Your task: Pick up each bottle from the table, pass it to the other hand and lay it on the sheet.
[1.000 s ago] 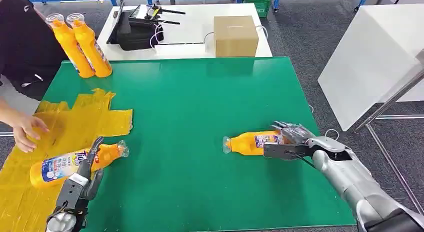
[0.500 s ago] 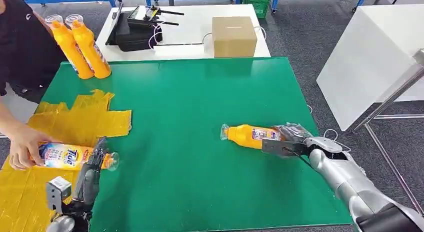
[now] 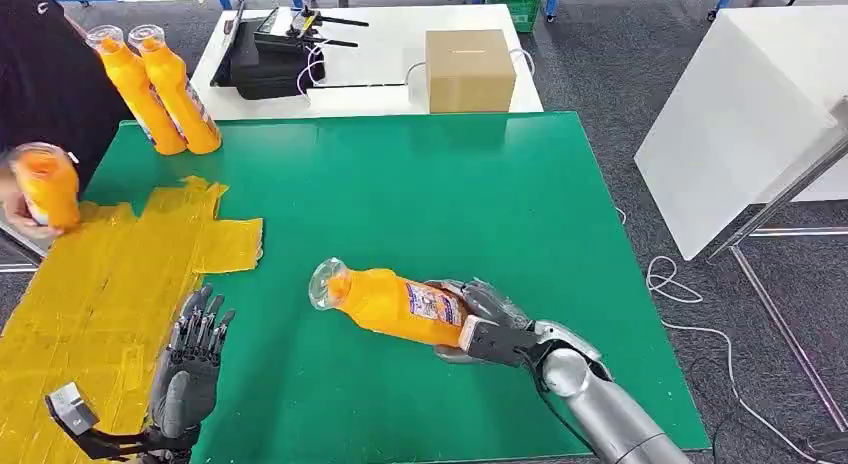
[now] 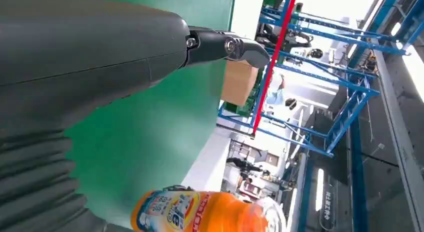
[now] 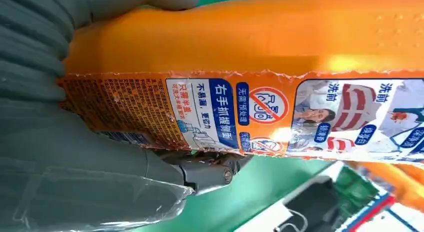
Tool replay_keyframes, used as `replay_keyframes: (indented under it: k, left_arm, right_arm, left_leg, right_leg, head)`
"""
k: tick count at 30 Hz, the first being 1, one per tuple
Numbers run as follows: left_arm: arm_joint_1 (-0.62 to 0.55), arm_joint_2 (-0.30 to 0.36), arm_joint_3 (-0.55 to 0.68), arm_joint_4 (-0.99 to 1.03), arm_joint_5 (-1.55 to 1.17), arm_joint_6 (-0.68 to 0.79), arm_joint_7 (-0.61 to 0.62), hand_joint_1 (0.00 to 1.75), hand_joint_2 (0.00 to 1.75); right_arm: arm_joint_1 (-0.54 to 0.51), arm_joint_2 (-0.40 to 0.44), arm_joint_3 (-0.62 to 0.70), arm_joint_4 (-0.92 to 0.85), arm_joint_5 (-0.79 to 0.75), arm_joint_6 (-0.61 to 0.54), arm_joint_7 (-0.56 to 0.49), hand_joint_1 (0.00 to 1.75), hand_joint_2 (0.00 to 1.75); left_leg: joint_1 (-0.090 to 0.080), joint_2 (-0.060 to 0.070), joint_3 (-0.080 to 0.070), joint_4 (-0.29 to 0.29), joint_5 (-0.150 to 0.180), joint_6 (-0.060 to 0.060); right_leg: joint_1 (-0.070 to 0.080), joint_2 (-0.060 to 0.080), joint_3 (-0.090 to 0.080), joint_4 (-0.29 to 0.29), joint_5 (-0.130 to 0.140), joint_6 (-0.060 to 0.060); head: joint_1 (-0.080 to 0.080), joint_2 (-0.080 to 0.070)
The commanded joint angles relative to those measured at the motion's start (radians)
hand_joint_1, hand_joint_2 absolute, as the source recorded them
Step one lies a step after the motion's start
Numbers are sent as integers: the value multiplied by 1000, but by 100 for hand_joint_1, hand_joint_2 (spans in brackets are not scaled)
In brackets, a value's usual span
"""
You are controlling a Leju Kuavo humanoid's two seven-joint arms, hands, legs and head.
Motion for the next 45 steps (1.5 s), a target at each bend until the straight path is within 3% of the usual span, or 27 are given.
replay_keyframes:
  k: [1,7,16,27,28,29,45]
  left_arm:
    - [-21,-53,-172,-54,-66,106,-9,0,175]
    - [-68,-60,-322,-62,-191,228,-47,0,175]
    - [-76,-56,-356,-58,-196,230,-50,0,175]
    - [-104,-58,-363,-26,-171,232,-65,0,175]
    - [-104,-64,-344,-21,-164,243,-66,28,175]
    - [-104,-63,-335,-19,-160,244,-67,175,175]
    - [-106,-63,-281,-5,-139,237,-75,175,175]
  right_arm:
    - [-42,172,174,26,-15,-32,62,175,175]
    - [-132,278,189,220,-92,-56,84,175,175]
    - [-142,310,213,250,-107,-39,84,175,175]
    - [-119,416,377,432,-75,-28,72,175,175]
    - [-111,424,405,443,-64,-25,64,175,175]
    - [-106,428,421,448,-57,-25,62,175,175]
    - [-114,404,424,455,-60,-55,60,175,175]
  left_leg:
    - [0,3,-1,0,-1,-1]
    - [0,1,-2,0,0,-1]
    - [0,1,0,0,0,-1]
    - [0,2,1,-2,0,-1]
    - [0,2,1,-2,0,-1]
    - [0,1,0,-2,0,-1]
    - [0,0,-1,-1,1,-1]
  right_leg:
    - [0,2,-1,0,0,0]
    - [-1,0,-3,0,1,0]
    - [0,1,-1,0,0,1]
    - [0,1,0,-2,0,1]
    - [-1,1,-1,-1,0,0]
    - [-1,1,-1,-1,0,0]
    - [2,-3,-2,-2,0,1]
  head:
    - [-1,0]
    - [0,0]
    - [0,0]
    - [0,0]
    - [0,0]
    - [-1,0]
    - [0,0]
